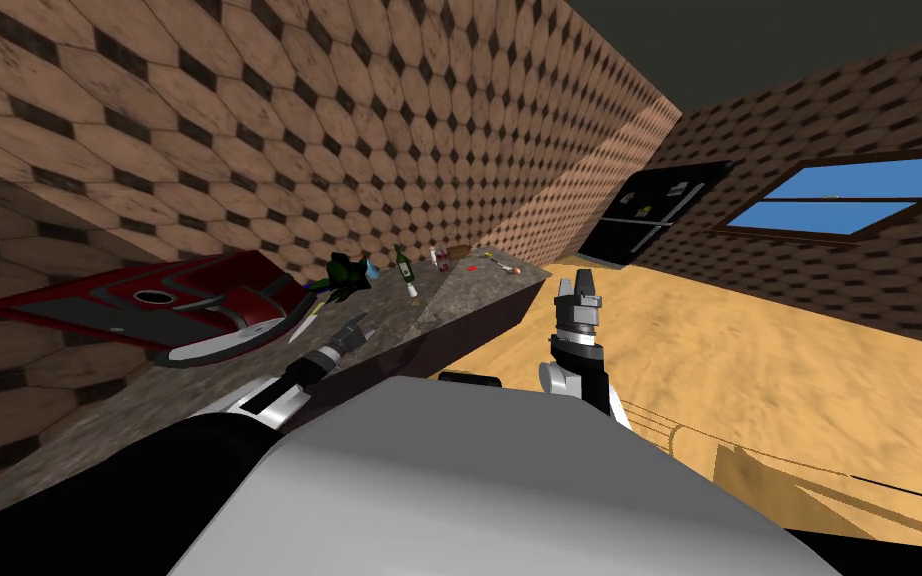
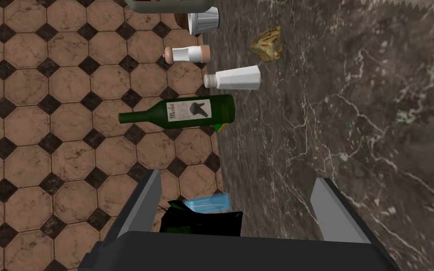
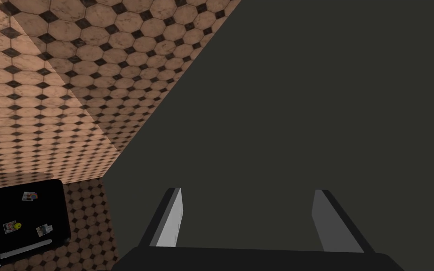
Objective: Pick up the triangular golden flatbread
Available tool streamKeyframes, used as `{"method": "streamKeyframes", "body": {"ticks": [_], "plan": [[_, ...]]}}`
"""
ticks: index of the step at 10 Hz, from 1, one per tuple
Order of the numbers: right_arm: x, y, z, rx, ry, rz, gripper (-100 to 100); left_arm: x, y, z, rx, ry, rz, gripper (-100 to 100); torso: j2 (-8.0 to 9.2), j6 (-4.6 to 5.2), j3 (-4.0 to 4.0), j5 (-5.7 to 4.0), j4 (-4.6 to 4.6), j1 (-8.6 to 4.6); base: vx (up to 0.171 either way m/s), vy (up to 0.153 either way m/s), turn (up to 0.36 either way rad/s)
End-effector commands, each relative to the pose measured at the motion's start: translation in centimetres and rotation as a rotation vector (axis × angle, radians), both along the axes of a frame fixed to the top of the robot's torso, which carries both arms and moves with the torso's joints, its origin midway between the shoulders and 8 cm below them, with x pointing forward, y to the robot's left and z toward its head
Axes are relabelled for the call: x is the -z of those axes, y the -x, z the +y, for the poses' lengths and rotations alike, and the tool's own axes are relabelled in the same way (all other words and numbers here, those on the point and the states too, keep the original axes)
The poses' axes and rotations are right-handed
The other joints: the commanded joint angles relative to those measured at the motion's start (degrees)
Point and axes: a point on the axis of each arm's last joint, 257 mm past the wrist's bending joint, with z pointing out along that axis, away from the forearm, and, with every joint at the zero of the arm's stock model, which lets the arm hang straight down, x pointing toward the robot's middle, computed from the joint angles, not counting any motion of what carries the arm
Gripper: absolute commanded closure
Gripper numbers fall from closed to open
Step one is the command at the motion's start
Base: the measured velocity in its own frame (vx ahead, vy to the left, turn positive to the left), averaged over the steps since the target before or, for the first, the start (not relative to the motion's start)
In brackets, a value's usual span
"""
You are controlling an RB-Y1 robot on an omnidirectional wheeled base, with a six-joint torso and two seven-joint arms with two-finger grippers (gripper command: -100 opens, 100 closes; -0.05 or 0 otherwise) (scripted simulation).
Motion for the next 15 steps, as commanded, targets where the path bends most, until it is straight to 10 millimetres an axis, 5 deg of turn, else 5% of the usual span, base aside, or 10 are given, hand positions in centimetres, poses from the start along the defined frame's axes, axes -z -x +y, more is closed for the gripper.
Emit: {"method": "streamKeyframes", "body": {"ticks": [1,6,9,15], "plan": [[0.0,0.0,0.0,0.0,0.0,0.0,0,0.7,0.1,0.9,0.001,-0.01,0.036,-100,0.0,0.0,0.0,0.0,0.0,0.0,0.012,-0.022,-0.1],[0.0,0.0,0.0,0.0,0.0,0.0,0,3.8,2.8,5.9,-0.059,-0.028,0.214,-100,-0.03,-0.03,-0.01,-0.01,0.0,-0.03,0.018,-0.033,-0.147],[0.0,0.0,0.0,0.0,0.0,0.0,0,4.4,3.4,7.6,-0.069,-0.047,0.273,-100,-0.07,0.0,-0.04,-0.01,-0.01,-0.07,0.025,-0.033,-0.123],[0.0,0.0,0.0,0.0,0.0,0.0,0,6.4,7.2,14.1,-0.162,-0.089,0.465,-100,-0.13,-0.05,-0.07,-0.02,-0.03,-0.09,0.044,-0.052,-0.154]]}}
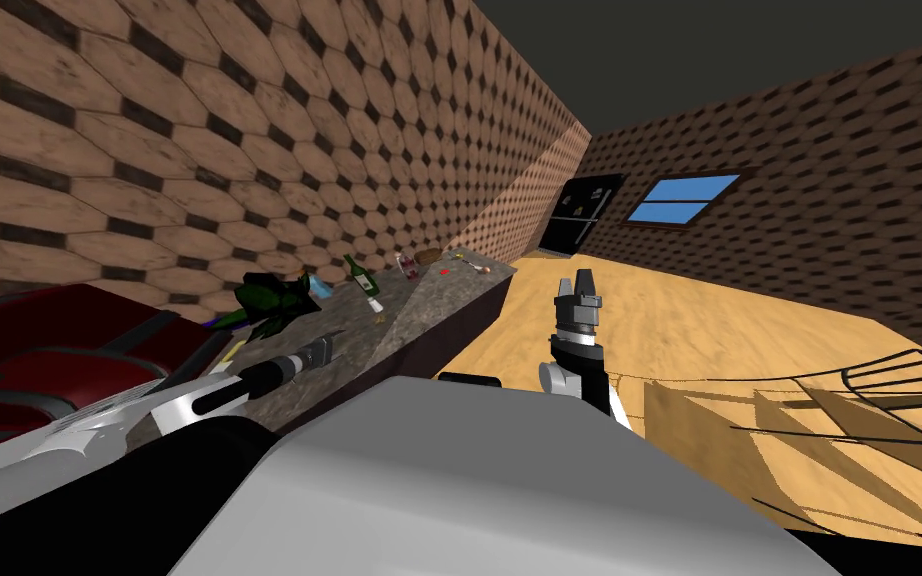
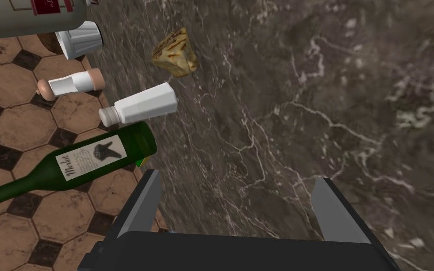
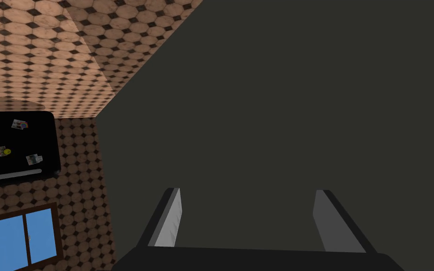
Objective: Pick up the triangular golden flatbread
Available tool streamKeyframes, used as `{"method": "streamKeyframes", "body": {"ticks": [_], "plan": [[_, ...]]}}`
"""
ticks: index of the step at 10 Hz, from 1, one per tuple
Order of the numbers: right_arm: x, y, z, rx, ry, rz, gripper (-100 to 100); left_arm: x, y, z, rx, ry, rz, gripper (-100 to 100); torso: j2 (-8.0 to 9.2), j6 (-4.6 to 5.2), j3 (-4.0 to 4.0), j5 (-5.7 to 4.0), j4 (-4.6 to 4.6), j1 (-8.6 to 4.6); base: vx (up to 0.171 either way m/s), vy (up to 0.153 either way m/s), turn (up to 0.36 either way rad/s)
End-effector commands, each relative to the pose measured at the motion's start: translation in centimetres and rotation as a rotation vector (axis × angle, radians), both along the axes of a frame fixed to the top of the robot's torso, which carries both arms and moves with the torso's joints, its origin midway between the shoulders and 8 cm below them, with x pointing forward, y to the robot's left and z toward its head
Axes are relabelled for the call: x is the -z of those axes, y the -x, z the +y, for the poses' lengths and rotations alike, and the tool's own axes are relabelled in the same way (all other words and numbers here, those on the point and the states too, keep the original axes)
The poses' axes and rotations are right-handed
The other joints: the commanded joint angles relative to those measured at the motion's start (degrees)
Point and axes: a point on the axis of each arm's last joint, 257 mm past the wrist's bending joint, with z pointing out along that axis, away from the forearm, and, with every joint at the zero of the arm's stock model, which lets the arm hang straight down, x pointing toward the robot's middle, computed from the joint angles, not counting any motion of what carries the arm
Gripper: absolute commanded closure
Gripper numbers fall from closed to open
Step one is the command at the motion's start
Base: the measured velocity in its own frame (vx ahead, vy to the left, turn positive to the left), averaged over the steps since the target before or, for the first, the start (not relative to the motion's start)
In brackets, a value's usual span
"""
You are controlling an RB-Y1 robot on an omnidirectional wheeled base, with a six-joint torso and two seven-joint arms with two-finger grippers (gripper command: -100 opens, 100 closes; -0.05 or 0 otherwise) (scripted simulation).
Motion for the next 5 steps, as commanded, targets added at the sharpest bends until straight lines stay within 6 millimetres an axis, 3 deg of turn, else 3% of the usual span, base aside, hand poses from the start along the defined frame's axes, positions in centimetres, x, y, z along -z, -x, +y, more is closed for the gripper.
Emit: {"method": "streamKeyframes", "body": {"ticks": [1,5], "plan": [[0.0,0.0,0.0,0.0,0.0,0.0,0,0.6,1.4,2.2,-0.031,-0.02,0.061,-100,0.0,0.0,0.0,0.0,0.0,0.0,0.07,-0.072,-0.264],[0.0,0.0,0.0,0.0,0.0,0.0,0,1.0,3.4,5.0,-0.081,-0.041,0.139,-100,0.02,-0.04,0.01,-0.01,0.0,-0.03,0.054,-0.053,-0.106]]}}
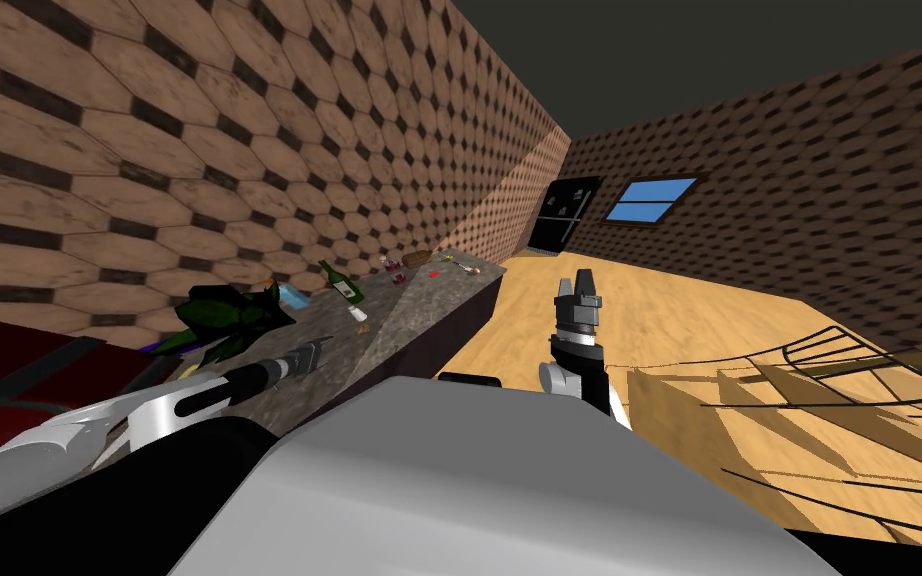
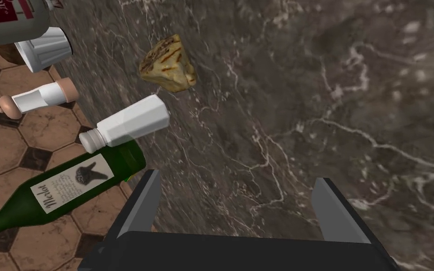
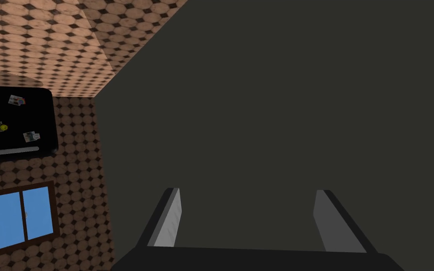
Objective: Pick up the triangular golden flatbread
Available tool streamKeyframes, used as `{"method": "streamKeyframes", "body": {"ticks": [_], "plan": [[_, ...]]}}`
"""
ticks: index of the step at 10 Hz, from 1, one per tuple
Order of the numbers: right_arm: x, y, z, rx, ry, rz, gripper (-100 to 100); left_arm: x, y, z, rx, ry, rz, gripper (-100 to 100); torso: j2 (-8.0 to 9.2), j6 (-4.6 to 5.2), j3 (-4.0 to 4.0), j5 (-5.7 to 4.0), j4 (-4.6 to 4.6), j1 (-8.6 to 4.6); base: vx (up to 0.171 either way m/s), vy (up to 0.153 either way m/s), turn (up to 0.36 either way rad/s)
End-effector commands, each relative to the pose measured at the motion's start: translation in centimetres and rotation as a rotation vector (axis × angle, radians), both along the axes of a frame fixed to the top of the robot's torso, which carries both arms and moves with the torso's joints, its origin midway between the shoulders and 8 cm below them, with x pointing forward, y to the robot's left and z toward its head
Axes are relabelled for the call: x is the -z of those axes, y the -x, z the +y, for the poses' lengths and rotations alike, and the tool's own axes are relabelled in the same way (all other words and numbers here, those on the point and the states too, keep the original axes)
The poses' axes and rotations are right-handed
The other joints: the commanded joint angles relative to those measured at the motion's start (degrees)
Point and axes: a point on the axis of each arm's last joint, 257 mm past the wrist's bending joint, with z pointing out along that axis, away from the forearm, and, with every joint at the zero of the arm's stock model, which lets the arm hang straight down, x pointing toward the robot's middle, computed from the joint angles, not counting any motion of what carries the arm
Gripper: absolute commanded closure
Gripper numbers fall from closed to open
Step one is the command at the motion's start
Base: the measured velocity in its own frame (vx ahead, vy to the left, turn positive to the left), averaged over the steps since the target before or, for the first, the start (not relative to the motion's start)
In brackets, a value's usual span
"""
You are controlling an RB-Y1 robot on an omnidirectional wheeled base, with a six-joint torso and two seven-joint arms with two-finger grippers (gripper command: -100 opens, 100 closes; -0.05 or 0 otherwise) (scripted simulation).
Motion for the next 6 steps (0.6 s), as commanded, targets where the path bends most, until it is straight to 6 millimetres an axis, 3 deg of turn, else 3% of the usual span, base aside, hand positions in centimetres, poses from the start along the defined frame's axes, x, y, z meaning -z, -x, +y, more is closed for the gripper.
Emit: {"method": "streamKeyframes", "body": {"ticks": [1,2,6], "plan": [[0.0,0.0,0.0,0.0,0.0,0.0,0,0.1,1.5,1.8,-0.031,-0.017,0.054,-100,0.0,0.0,0.0,0.0,0.0,0.0,0.099,-0.072,-0.253],[0.0,0.0,0.0,0.0,0.0,0.0,0,0.1,1.5,1.8,-0.034,-0.014,0.053,-100,-0.12,0.02,-0.07,-0.02,-0.03,-0.07,0.071,-0.045,-0.054],[0.0,0.0,0.0,0.0,0.0,0.0,0,0.7,4.7,4.6,-0.091,-0.038,0.147,-100,-0.04,-0.05,-0.03,0.0,-0.01,0.01,0.071,-0.048,-0.111]]}}
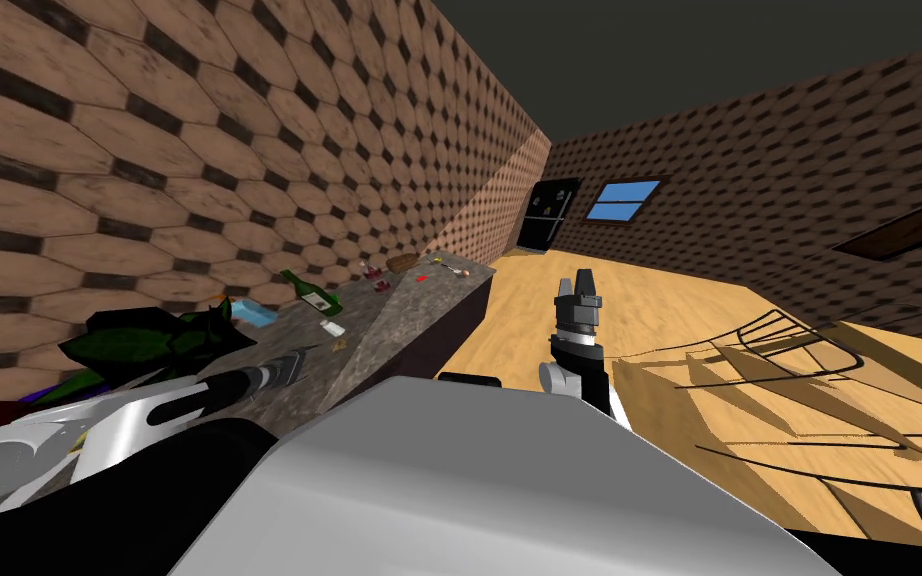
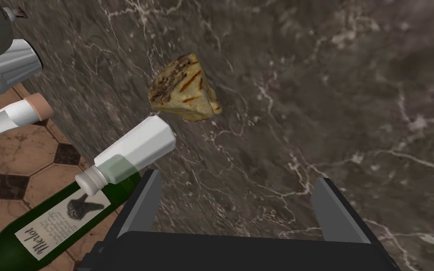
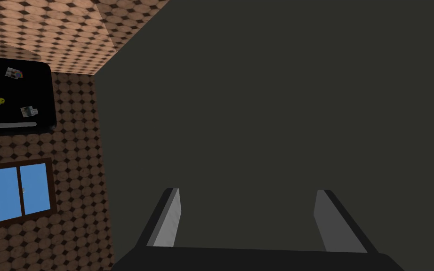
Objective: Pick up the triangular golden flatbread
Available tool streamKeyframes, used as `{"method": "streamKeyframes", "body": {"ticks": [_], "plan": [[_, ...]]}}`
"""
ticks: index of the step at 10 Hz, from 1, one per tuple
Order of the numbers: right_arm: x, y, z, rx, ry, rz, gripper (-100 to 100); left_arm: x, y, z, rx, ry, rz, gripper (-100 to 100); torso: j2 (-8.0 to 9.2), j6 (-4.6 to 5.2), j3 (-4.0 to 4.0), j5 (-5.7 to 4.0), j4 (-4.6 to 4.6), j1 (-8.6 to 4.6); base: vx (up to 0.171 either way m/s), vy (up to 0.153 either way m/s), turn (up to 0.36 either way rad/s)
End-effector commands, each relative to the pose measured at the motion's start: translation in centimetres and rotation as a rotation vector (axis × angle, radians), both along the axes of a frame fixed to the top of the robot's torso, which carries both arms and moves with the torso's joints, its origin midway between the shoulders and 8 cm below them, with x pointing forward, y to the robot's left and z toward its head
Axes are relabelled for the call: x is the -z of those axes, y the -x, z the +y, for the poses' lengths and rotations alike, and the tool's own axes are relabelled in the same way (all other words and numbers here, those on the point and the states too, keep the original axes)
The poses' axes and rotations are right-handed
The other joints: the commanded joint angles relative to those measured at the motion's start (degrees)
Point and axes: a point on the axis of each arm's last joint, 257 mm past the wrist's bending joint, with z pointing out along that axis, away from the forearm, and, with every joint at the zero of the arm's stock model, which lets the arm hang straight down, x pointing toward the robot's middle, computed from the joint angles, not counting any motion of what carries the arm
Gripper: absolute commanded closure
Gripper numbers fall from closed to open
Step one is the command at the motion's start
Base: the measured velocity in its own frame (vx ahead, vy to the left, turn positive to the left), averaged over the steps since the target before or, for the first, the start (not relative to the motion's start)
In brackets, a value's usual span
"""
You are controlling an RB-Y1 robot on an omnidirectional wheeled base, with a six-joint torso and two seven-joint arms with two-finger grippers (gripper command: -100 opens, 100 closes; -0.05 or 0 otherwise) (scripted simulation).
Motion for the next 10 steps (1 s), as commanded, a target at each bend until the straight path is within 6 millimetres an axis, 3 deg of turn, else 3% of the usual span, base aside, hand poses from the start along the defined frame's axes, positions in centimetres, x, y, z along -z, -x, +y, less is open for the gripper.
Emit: {"method": "streamKeyframes", "body": {"ticks": [1,5,6,7,8,10], "plan": [[0.0,0.0,0.0,0.0,0.0,0.0,0,0.2,1.6,1.2,-0.026,-0.008,0.042,-100,0.0,0.0,0.0,0.0,0.0,0.0,0.079,-0.065,-0.154],[0.0,0.0,0.0,0.0,0.0,0.0,0,1.3,5.7,2.3,-0.078,-0.003,0.132,-100,-0.12,0.0,-0.07,-0.01,-0.03,-0.02,0.11,-0.054,-0.142],[0.0,0.0,0.0,0.0,0.0,0.0,0,0.8,4.7,2.3,-0.069,-0.008,0.117,-100,-0.21,0.01,-0.12,-0.01,-0.05,0.01,0.066,-0.013,-0.032],[0.0,0.0,0.0,0.0,0.0,0.0,0,0.9,4.8,2.3,-0.072,-0.006,0.119,0,-0.04,-0.03,-0.03,0.01,-0.02,0.08,0.011,-0.003,0.005],[0.0,0.0,0.0,0.0,0.0,0.0,0,1.5,5.6,2.2,-0.078,-0.006,0.118,-100,0.15,-0.04,0.08,0.02,0.03,0.12,0.028,0.01,-0.057],[0.0,0.0,0.0,0.0,0.0,0.0,0,2.4,6.8,2.1,-0.086,-0.004,0.117,-100,0.13,-0.04,0.08,0.06,0.04,0.27,0.054,0.037,-0.048]]}}
